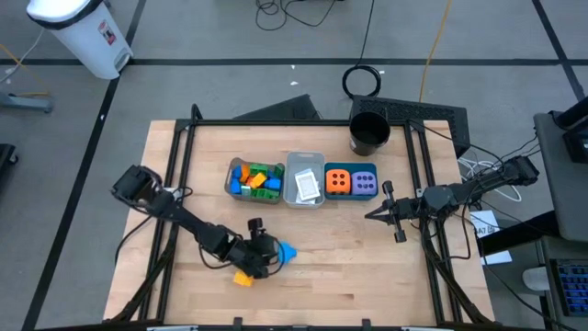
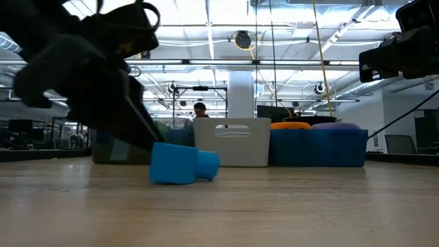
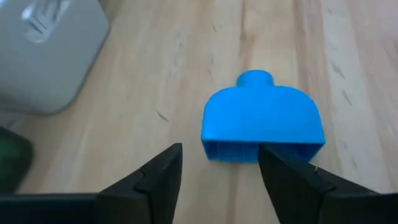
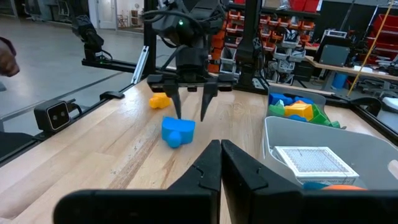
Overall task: Pick & Place Toys
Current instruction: Put the blue game piece into the black bin
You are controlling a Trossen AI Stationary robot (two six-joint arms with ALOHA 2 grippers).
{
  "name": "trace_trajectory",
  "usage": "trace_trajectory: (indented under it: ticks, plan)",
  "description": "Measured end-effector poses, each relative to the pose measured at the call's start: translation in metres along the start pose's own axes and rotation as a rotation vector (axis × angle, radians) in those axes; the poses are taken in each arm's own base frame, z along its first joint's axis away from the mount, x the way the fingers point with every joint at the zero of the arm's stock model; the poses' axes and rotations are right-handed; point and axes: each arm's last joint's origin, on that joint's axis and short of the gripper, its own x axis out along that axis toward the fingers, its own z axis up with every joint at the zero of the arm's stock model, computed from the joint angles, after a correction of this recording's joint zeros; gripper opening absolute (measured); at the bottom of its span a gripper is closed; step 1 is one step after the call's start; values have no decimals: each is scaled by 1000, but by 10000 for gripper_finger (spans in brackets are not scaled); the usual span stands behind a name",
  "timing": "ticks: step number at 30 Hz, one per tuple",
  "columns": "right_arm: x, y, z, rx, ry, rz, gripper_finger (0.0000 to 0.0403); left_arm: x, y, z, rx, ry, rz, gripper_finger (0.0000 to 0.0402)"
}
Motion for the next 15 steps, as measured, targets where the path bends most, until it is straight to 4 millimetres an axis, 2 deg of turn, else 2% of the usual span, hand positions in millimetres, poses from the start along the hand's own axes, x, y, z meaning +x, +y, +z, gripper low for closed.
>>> trace_trajectory:
  ticks: [7, 11, 15]
  plan:
    - [0, 0, 0, 0, 0, 0, 4, 19, 6, 5, -19, -44, -27, 168]
    - [0, 0, 0, -1, 0, 0, 4, 42, 6, -5, -23, -50, -26, 145]
    - [0, 0, 0, 0, 0, 0, 4, 48, 9, -6, -22, -6, -76, 131]
